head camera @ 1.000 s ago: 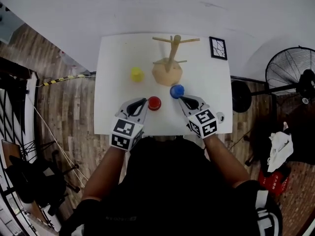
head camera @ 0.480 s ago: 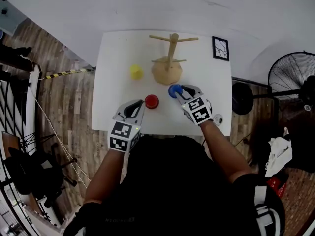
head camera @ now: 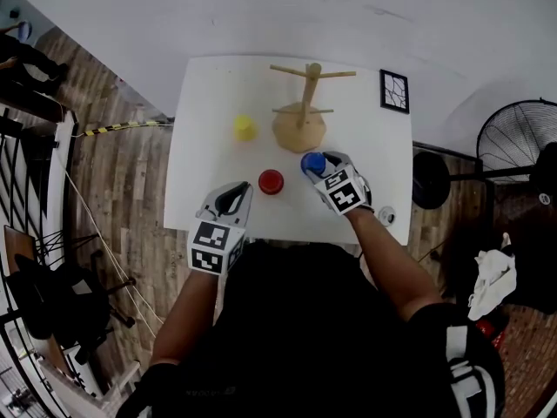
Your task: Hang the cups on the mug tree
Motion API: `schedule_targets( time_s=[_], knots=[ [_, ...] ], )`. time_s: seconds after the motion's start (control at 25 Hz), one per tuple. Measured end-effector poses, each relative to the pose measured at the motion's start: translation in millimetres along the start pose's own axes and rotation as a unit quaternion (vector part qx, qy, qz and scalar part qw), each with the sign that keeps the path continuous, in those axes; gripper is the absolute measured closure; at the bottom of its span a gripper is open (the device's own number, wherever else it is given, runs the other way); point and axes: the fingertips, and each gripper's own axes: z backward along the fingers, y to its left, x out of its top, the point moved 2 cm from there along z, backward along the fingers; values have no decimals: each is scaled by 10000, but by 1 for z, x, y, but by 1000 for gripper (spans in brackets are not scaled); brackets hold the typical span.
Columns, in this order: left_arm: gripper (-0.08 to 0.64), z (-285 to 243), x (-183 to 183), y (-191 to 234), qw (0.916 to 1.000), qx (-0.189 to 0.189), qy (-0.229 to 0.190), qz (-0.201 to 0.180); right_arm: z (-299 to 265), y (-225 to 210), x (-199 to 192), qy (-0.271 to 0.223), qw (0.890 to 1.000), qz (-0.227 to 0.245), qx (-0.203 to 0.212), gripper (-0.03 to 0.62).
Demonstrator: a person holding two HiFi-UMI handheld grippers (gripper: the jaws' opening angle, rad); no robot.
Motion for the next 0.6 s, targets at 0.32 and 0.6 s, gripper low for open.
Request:
schedule_targets(
  time_s=[0.32, 0.6],
  knots=[
    [532, -3, 2, 3, 10000, -92, 22, -32, 2, 1, 2, 60, 10000, 28, -58, 377],
    [532, -15, 11, -2, 9994, -289, -1, -170, 30, -2, 14, -344, 9988, -337, -38, 379]
  ],
)
